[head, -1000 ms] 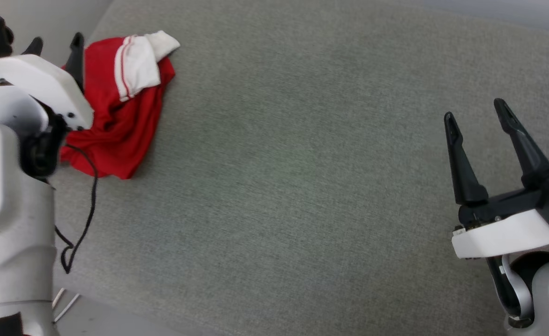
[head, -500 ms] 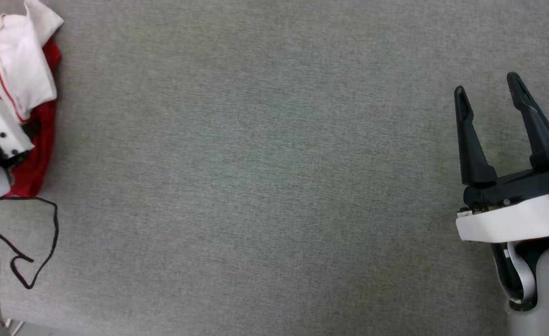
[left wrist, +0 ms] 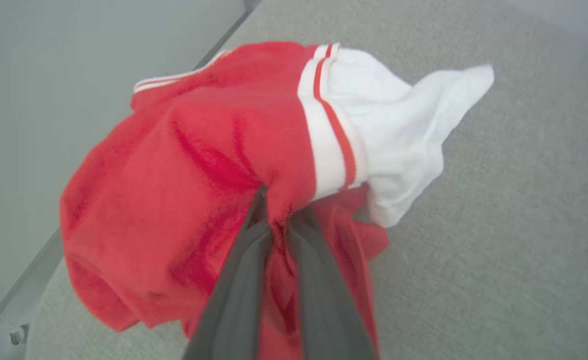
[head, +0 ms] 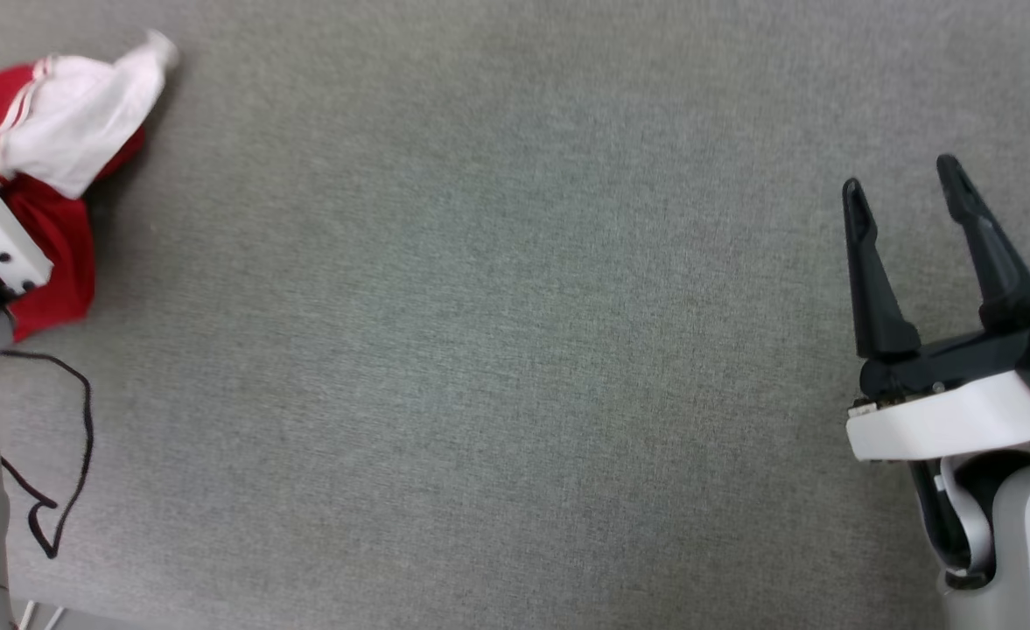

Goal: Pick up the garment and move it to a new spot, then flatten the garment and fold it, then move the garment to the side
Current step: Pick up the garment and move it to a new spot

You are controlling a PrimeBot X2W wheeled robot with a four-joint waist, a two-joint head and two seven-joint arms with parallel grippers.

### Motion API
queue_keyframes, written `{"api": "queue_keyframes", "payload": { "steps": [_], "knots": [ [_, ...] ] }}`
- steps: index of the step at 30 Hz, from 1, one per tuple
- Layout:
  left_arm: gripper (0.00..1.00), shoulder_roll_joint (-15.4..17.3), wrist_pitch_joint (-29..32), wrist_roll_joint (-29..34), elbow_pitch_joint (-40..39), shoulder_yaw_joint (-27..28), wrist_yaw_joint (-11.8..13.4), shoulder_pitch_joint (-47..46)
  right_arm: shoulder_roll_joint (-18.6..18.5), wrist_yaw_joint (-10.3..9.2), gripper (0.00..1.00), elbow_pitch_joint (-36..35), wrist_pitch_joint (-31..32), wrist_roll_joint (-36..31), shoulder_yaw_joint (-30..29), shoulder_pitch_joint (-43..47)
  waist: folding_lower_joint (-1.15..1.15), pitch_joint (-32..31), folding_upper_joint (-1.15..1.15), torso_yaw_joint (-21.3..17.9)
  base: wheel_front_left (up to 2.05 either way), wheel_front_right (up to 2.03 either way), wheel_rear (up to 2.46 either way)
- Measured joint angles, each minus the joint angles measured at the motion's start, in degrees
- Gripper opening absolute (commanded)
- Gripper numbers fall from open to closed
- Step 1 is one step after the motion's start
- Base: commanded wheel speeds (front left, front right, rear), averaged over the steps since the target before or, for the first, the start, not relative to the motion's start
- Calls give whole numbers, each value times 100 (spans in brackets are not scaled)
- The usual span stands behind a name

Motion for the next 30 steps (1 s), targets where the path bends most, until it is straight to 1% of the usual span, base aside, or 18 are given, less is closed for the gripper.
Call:
{"api": "queue_keyframes", "payload": {
  "steps": [1, 2, 5, 7, 10, 14, 18, 21, 25, 30],
  "knots": [
    [0, 43, -448, 121, -83, -47, 13, -52, 33, 0, 100, 51, -31, 18, 0, 69, 0, -170, 0, 25, 0, 0, 0],
    [0, 43, -448, 121, -83, -47, 13, -52, 33, 0, 100, 51, -31, 18, 0, 69, 0, -170, 0, 25, 0, 0, 0],
    [0, 65, -1131, 344, -181, -176, 5, -116, 89, 0, 100, 131, -57, 51, -35, 192, 0, -459, 0, 56, 0, 0, 0],
    [0, 54, -1618, 382, -254, -178, 11, -201, 129, 0, 100, 175, -91, 59, -80, 276, -1, -664, 0, 70, 0, 0, 0],
    [0, -14, -2153, 399, -331, -211, -45, -288, 197, 0, 100, 227, -115, 100, -149, 445, 0, -984, 0, 77, 0, 0, 0],
    [0, -125, -2660, 512, -417, -374, -101, -287, 240, 0, 100, 312, -142, 142, -232, 675, -1, -1419, 0, 37, 0, 0, 0],
    [0, -327, -2999, 558, -545, -575, -224, -241, 263, 0, 100, 366, -141, 199, -312, 913, -2, -1811, 0, -86, 0, 0, 0],
    [0, -532, -3139, 557, -700, -739, -311, -112, 266, 0, 100, 377, -137, 336, -368, 1057, -2, -2031, 0, -255, 0, 0, 0],
    [0, -928, -3240, 533, -1014, -979, -394, 114, 269, 0, 100, 396, -124, 417, -389, 1172, -2, -2218, 0, -584, 0, 0, 0],
    [0, -1392, -3243, 436, -1493, -1265, -424, 506, 271, 0, 100, 397, -79, 476, -345, 1280, -2, -2379, 0, -1067, 0, 0, 0]
  ]
}}
